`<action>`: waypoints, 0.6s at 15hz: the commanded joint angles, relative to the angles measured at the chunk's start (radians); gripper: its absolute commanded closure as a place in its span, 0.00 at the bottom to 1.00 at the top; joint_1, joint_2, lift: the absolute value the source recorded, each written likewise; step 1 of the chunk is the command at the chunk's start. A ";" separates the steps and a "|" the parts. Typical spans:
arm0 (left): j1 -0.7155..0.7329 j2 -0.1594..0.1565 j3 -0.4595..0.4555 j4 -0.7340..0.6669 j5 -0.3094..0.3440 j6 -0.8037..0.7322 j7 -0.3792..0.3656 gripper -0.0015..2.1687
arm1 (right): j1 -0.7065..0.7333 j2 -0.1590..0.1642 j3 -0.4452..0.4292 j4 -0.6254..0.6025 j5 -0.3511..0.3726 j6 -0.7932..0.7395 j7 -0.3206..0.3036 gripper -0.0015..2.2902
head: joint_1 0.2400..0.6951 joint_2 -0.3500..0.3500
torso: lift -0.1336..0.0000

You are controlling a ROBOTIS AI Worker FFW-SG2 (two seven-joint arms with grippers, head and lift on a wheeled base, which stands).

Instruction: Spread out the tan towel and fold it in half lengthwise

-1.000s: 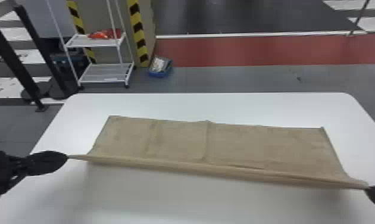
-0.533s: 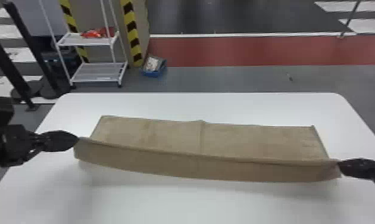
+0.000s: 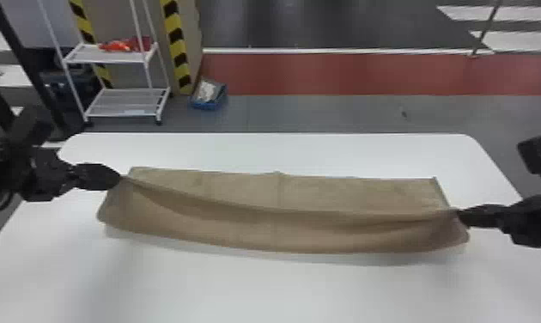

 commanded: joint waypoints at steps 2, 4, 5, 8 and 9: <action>-0.080 0.017 -0.051 0.105 -0.010 -0.031 0.022 0.78 | -0.039 0.003 0.012 0.046 0.017 -0.001 0.000 0.52 | 1.00 0.51 | 0.07; -0.111 0.021 -0.065 0.139 -0.012 -0.034 0.036 0.78 | -0.054 0.004 0.010 0.060 0.015 -0.001 -0.002 0.52 | 1.00 0.51 | 0.07; -0.125 0.021 -0.074 0.156 -0.012 -0.037 0.039 0.78 | -0.062 0.004 0.012 0.074 0.017 -0.001 -0.002 0.52 | 1.00 0.51 | 0.07; -0.154 0.021 -0.107 0.200 -0.024 -0.041 0.062 0.78 | -0.091 0.007 0.021 0.117 0.034 -0.004 -0.006 0.52 | 1.00 0.51 | 0.07; -0.168 0.020 -0.119 0.220 -0.032 -0.047 0.067 0.78 | -0.105 0.007 0.025 0.134 0.041 -0.004 -0.006 0.52 | 1.00 0.51 | 0.07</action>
